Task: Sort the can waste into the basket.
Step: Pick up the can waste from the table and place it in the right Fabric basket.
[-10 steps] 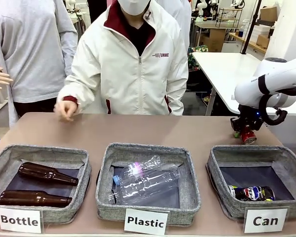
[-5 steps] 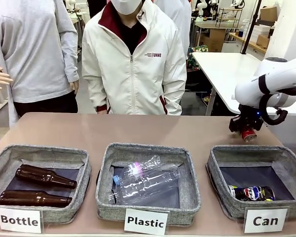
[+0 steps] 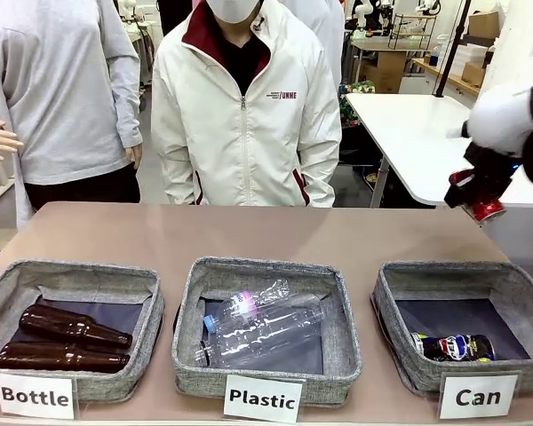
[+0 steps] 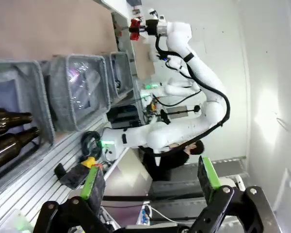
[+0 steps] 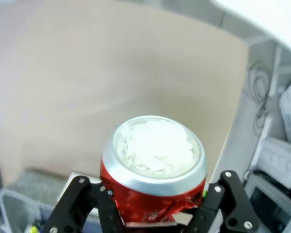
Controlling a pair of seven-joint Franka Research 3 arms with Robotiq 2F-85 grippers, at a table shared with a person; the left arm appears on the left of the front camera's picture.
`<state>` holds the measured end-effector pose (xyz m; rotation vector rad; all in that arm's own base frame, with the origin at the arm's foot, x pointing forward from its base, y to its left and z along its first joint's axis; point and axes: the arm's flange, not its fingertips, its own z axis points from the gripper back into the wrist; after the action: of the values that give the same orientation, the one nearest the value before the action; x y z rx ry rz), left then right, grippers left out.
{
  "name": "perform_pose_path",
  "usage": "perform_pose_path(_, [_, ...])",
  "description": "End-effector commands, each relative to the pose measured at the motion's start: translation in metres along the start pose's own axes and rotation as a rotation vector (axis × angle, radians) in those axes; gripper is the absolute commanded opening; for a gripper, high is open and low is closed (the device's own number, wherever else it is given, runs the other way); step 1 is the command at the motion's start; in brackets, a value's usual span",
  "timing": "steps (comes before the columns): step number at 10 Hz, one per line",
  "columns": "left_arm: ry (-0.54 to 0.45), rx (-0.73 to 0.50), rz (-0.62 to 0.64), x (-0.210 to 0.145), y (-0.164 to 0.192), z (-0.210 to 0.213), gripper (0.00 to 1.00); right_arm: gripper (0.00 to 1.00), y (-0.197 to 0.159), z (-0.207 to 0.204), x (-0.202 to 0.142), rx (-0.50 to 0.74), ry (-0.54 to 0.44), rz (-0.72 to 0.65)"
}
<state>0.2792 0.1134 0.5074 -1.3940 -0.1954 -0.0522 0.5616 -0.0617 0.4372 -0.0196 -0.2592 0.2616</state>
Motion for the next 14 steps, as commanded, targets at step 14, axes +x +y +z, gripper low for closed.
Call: perform_pose_path(14, [0.125,-0.019,0.031,0.012,0.048,-0.075,1.0,0.12,0.1,0.051,-0.146,0.294,-0.098,1.152])
